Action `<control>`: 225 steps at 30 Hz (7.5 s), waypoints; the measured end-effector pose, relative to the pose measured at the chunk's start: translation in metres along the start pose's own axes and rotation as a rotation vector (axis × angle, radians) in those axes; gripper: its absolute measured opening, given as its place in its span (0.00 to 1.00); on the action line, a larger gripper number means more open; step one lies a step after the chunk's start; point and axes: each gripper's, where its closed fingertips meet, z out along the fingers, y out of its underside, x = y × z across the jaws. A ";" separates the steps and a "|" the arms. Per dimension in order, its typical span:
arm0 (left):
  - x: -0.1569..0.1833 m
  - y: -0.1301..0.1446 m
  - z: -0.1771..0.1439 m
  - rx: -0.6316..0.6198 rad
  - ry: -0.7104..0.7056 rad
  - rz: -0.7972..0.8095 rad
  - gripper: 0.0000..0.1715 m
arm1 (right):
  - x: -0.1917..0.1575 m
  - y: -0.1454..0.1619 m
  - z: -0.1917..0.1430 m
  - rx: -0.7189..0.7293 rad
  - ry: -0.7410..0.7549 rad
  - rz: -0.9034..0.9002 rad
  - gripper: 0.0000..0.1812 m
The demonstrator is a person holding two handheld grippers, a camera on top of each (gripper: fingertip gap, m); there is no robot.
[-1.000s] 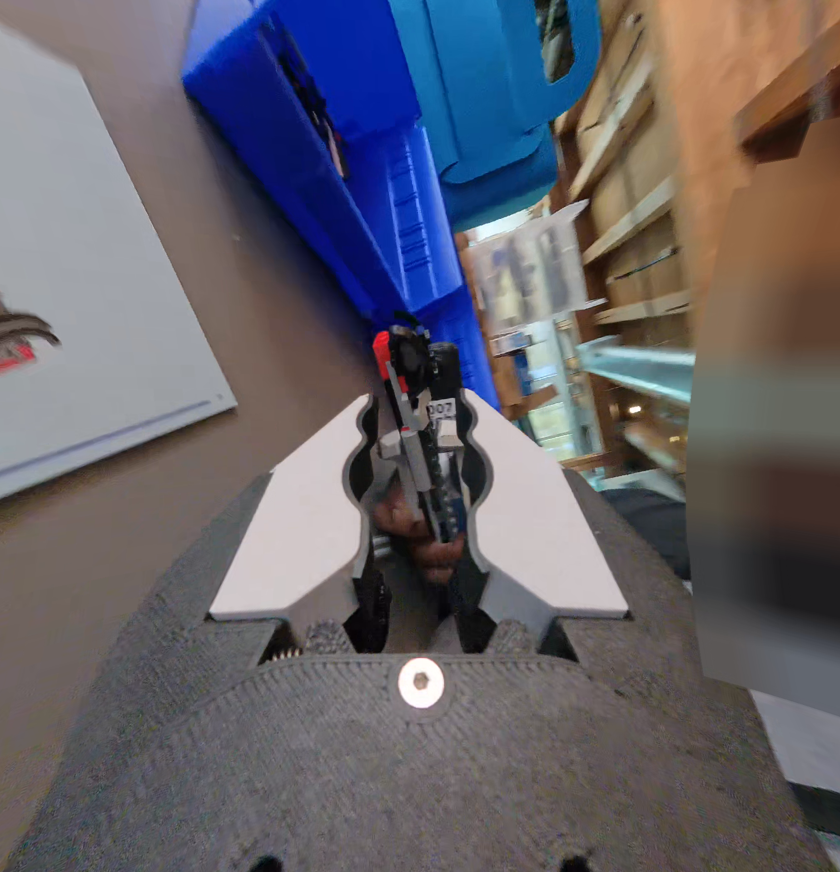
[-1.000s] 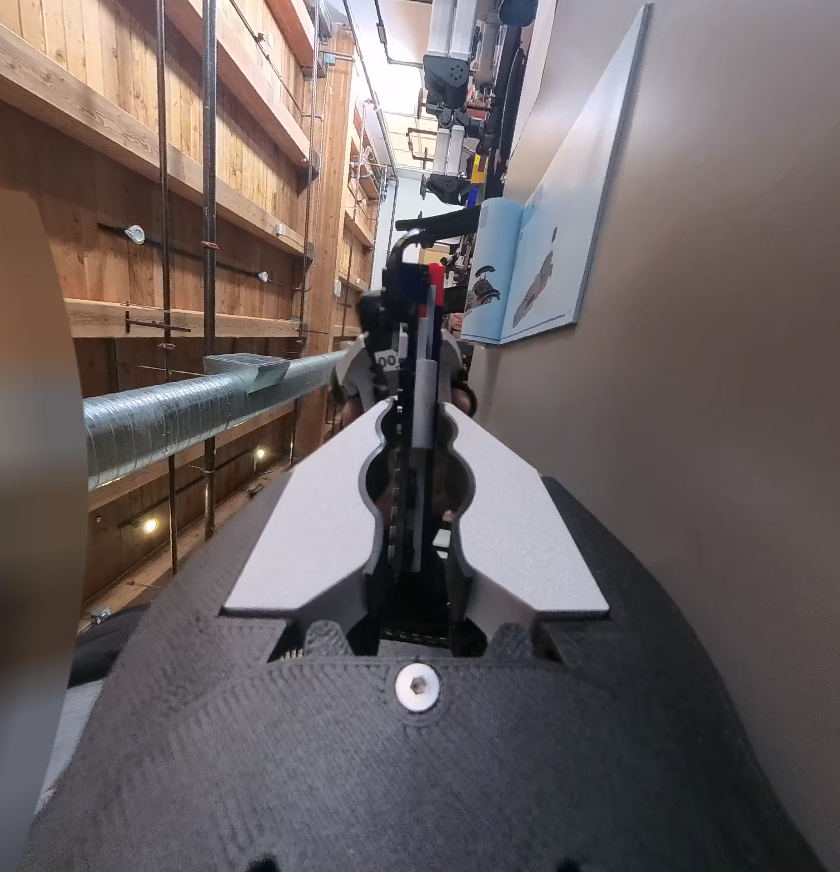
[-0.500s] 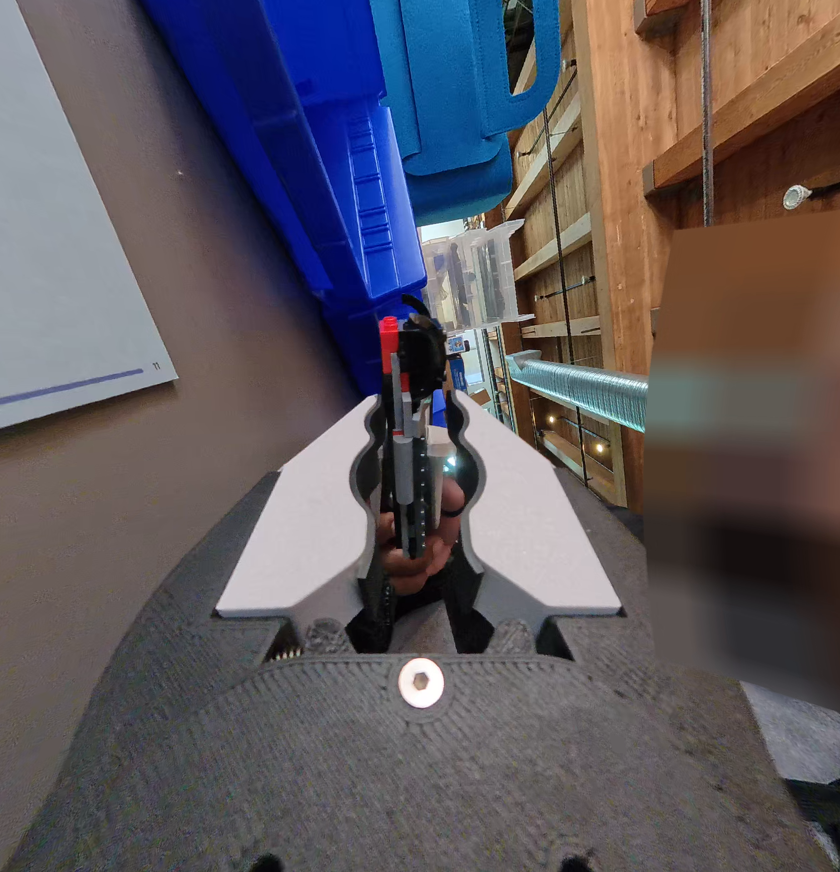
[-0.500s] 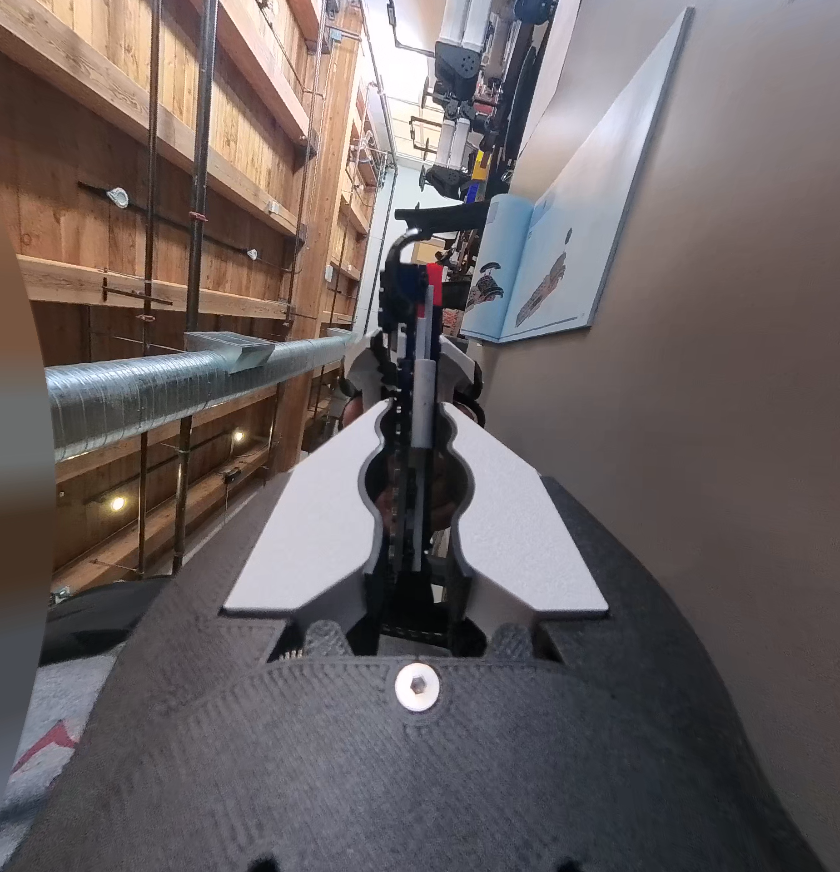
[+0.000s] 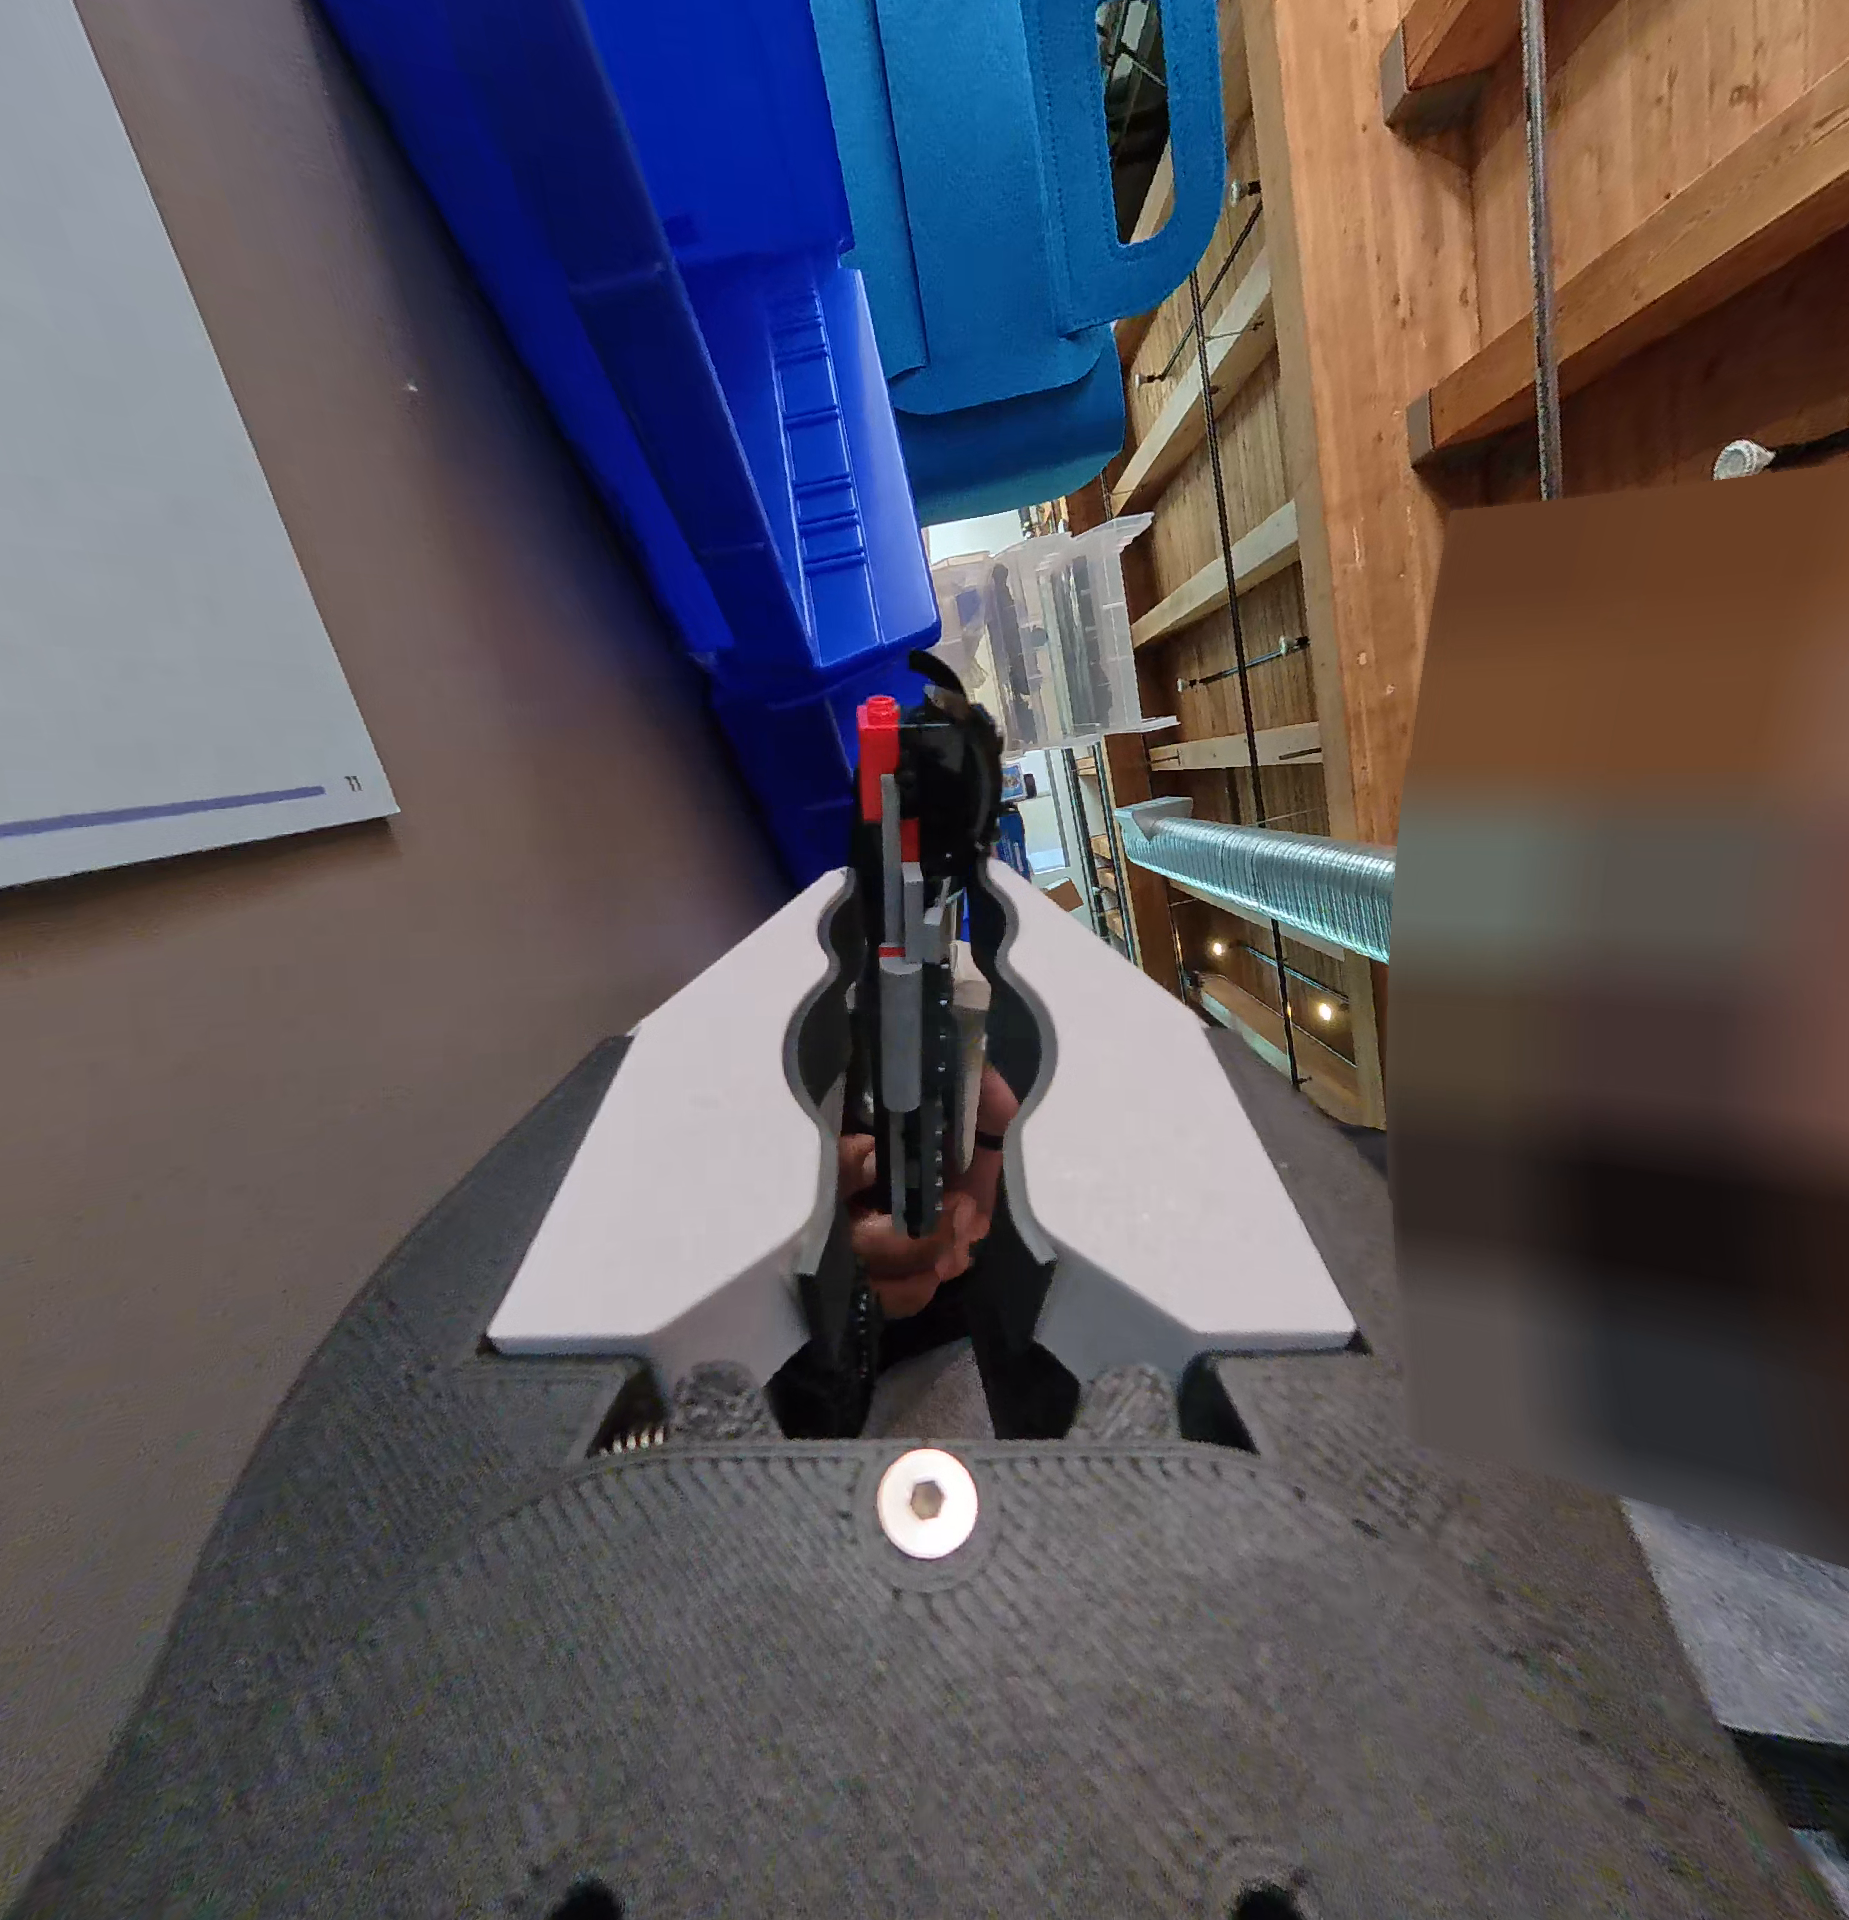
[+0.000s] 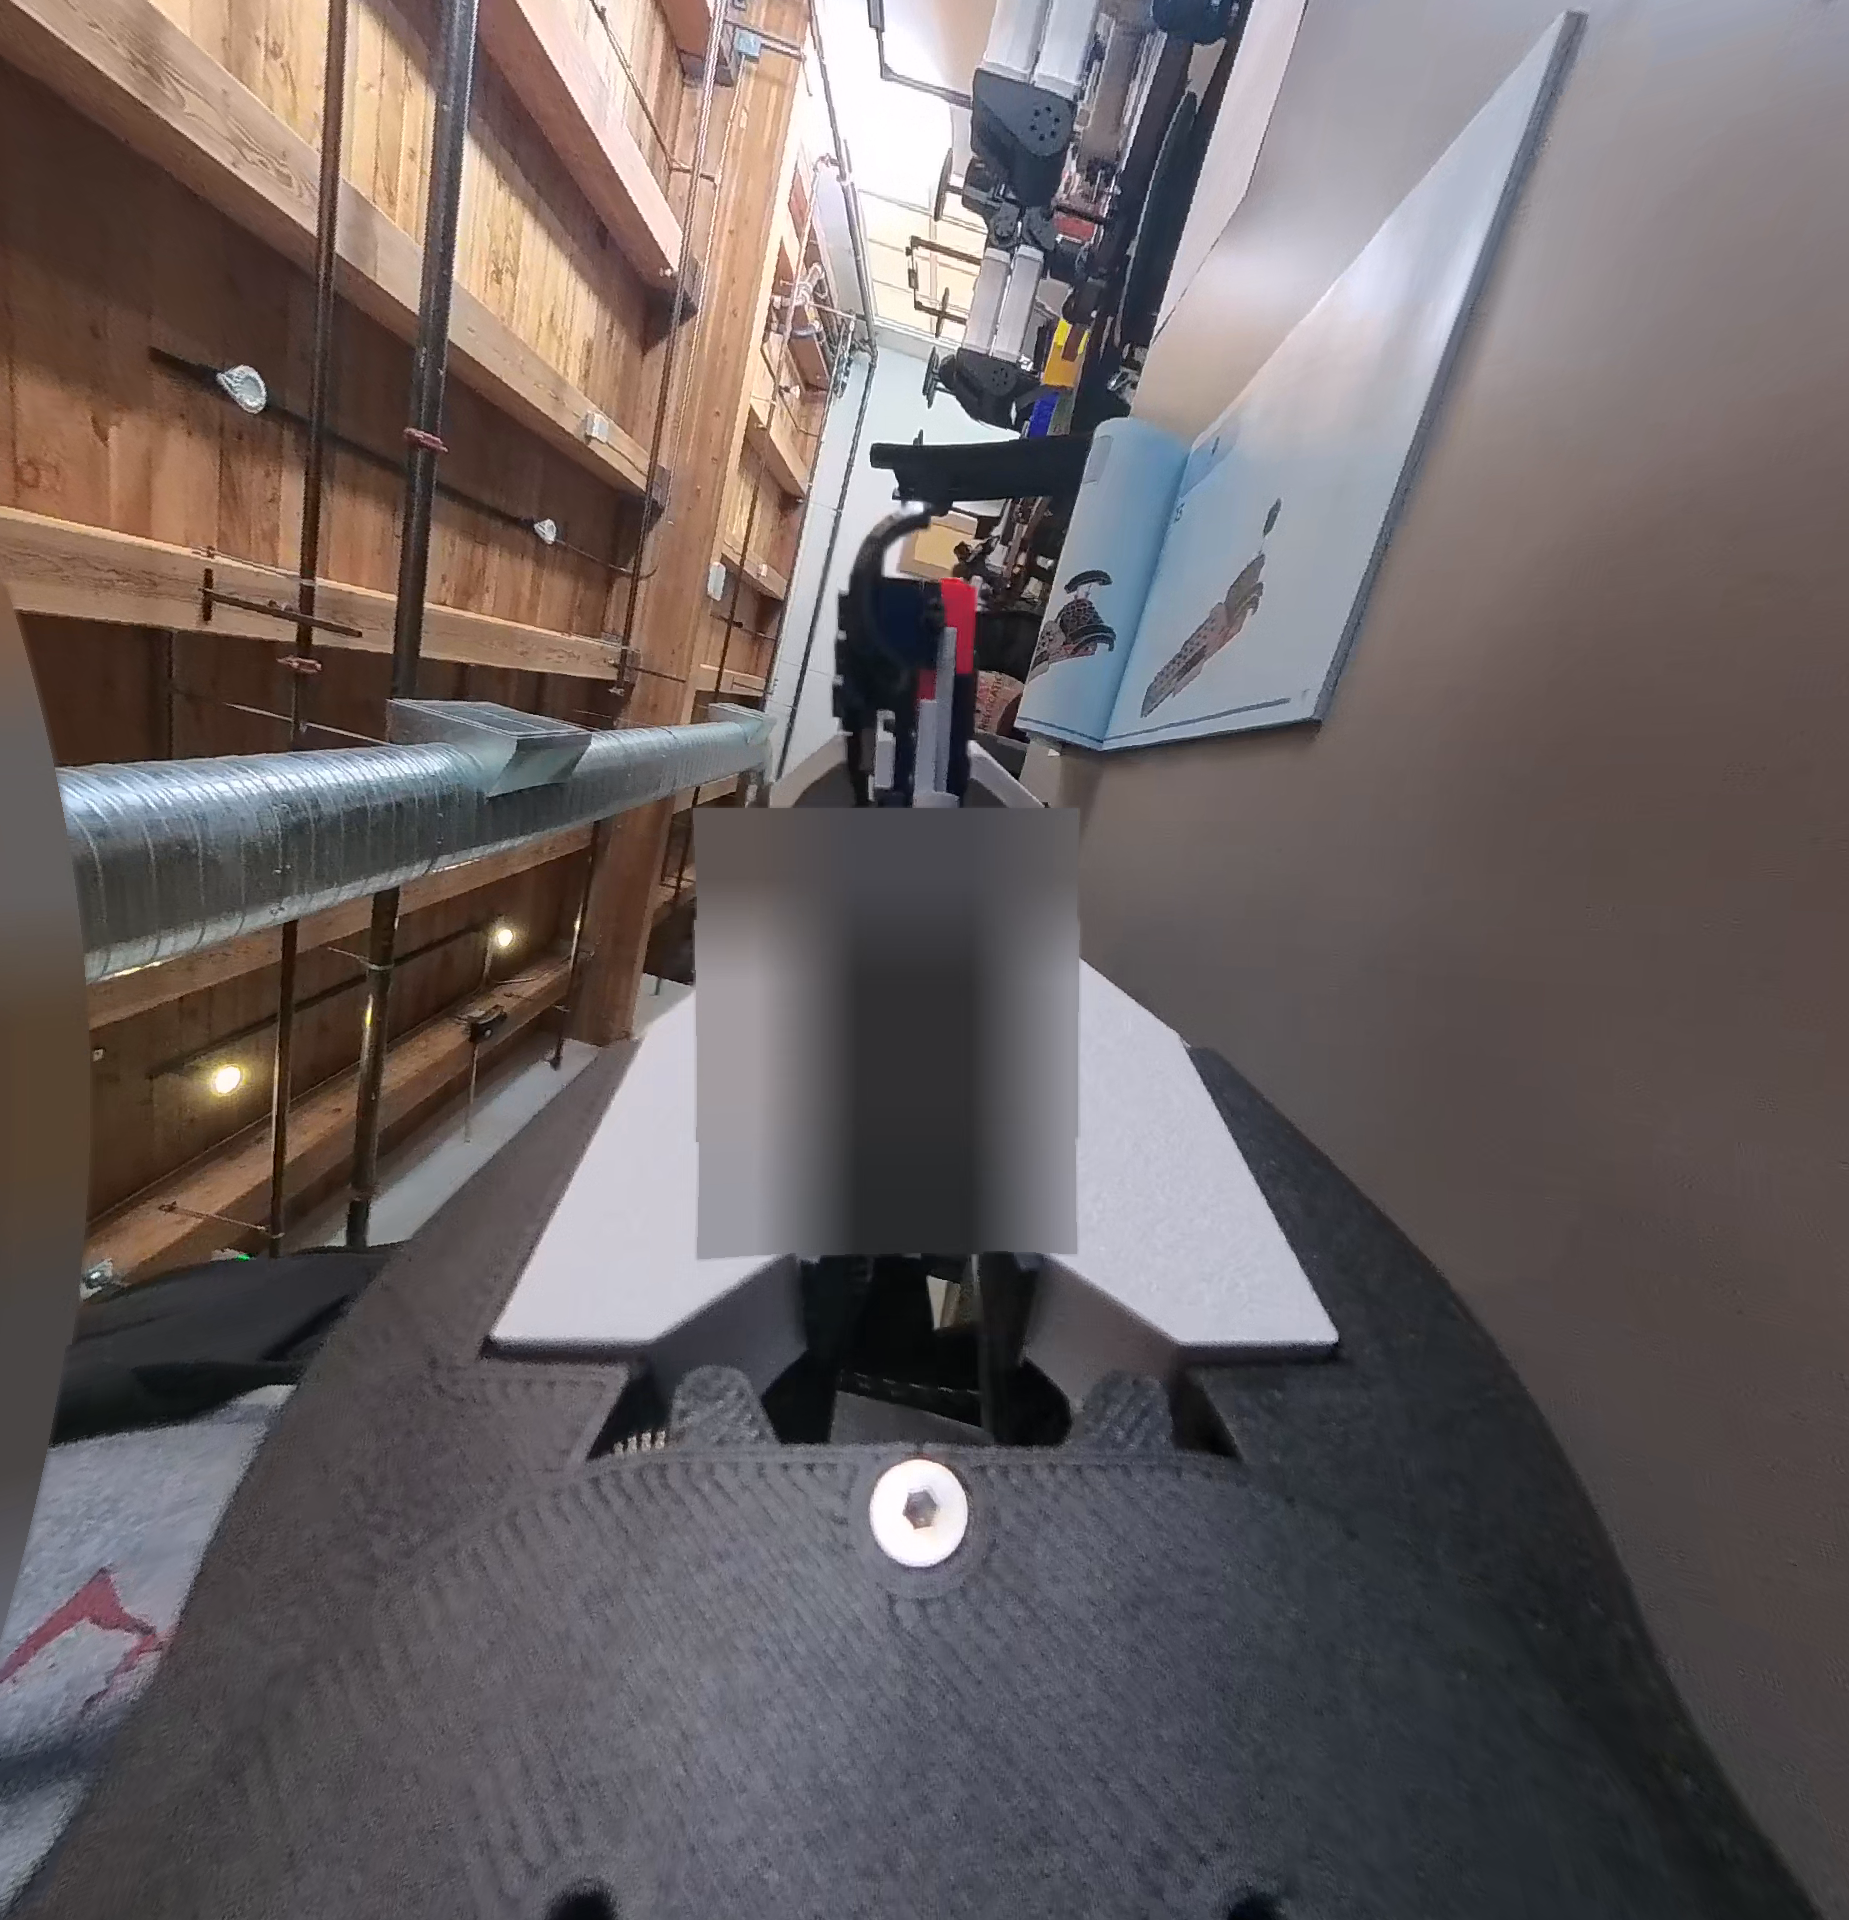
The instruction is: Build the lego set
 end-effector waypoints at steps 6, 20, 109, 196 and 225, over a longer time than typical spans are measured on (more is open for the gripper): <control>0.000 0.001 0.000 0.007 -0.005 0.005 0.11 | 0.000 0.003 0.001 -0.024 0.027 -0.061 0.09; 0.000 0.006 -0.001 -0.039 0.018 0.022 0.11 | 0.000 0.010 0.004 -0.088 0.032 -0.076 0.09; -0.012 0.031 -0.025 -0.273 -0.007 0.022 0.11 | 0.008 0.031 0.014 -0.370 0.086 -0.281 0.11; -0.025 0.029 -0.029 -0.196 -0.164 0.147 0.11 | 0.021 0.037 0.018 -0.423 0.178 -0.349 0.12; 0.005 0.032 -0.022 -0.020 0.083 0.073 0.09 | -0.009 0.006 0.023 -0.271 -0.055 -0.199 0.10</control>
